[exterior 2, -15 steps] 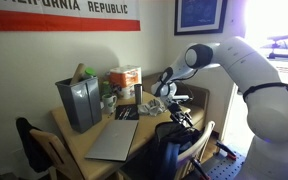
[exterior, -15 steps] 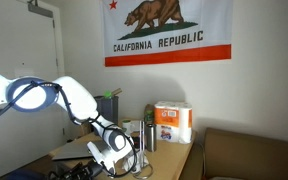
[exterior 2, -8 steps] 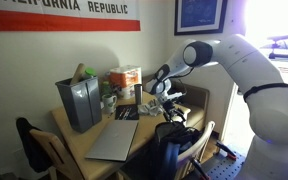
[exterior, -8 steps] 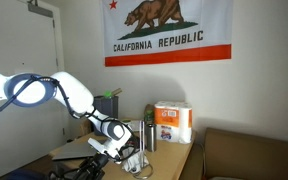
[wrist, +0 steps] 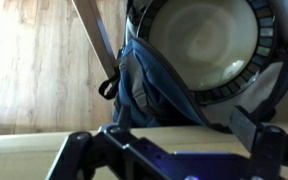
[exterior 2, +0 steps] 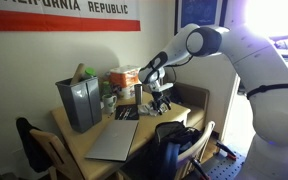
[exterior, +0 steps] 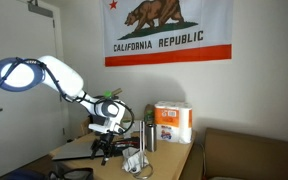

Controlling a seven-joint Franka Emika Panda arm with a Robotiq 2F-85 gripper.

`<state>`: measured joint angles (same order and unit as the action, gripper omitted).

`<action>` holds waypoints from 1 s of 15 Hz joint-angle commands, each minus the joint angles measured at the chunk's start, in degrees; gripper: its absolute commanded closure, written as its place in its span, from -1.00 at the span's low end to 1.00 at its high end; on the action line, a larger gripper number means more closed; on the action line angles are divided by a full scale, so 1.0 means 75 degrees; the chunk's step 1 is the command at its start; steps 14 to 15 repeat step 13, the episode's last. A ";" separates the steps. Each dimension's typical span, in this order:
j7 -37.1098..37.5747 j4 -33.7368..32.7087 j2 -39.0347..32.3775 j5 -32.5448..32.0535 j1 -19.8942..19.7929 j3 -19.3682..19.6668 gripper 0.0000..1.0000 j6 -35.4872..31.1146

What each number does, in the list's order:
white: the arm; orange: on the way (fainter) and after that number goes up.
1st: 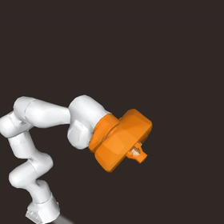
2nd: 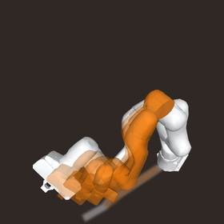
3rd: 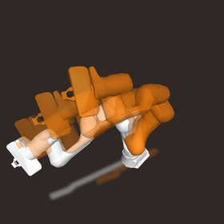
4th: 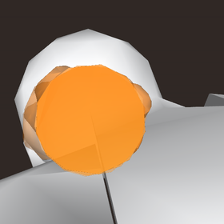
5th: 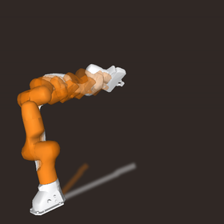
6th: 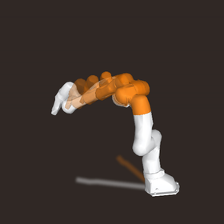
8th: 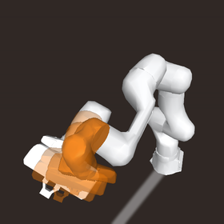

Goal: Move the bowl forward

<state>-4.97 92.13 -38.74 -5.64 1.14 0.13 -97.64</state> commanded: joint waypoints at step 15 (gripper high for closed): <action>0.0413 0.1366 0.1357 0.0002 0.0106 -0.0062 -1.00 -0.2524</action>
